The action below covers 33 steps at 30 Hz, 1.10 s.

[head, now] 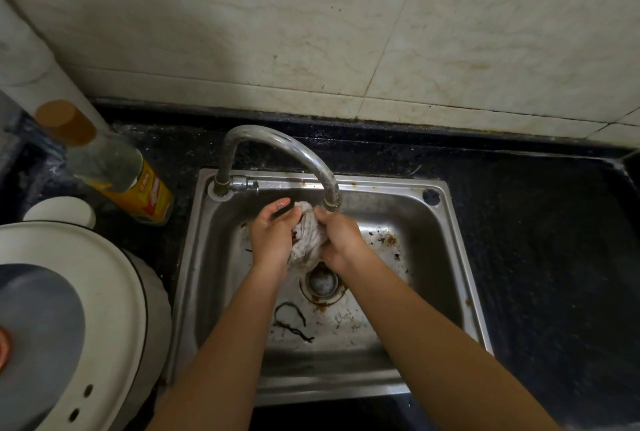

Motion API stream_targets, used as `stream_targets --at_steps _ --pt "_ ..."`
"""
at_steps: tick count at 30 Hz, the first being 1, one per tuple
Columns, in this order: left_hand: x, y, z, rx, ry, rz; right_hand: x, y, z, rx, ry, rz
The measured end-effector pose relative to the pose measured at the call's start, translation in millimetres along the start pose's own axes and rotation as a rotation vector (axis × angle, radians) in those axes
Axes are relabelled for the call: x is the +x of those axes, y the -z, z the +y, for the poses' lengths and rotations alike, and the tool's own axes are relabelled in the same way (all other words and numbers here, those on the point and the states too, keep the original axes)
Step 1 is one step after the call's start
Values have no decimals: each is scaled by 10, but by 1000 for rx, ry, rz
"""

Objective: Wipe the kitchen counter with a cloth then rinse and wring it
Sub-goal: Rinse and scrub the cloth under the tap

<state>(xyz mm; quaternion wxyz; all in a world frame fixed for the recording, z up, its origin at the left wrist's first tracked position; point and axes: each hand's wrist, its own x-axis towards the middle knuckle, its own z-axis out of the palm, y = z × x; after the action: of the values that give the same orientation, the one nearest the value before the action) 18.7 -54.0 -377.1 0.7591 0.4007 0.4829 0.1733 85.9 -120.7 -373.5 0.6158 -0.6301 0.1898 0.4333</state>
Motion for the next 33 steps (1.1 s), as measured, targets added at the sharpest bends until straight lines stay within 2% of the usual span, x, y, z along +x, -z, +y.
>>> stream_targets --at_steps 5,8,12,16,19,22,25,27,30,33 --pt "-8 66 8 -63 36 -11 47 32 -25 -57 32 68" --pt "-8 122 29 -85 93 -76 -5 119 -81 -269 153 15" --pt "-2 120 45 -75 114 -127 -65 184 -90 -348 222 -139" --pt "-24 102 53 -39 91 -133 -107 191 -82 -486 309 -126" --pt "-41 116 40 60 103 -199 -117 194 -94 -556 360 -139" --pt "-44 124 31 152 136 -297 -75 191 -109 -551 321 -85" --pt "-25 86 33 186 105 -248 -14 214 -137 -385 212 -49" --pt "-2 68 46 179 112 -180 -7 279 -182 -208 153 -130" --pt "38 64 86 159 127 -142 5 386 -223 -110 105 -265" --pt "85 66 129 187 115 -178 50 396 -232 -108 123 -214"
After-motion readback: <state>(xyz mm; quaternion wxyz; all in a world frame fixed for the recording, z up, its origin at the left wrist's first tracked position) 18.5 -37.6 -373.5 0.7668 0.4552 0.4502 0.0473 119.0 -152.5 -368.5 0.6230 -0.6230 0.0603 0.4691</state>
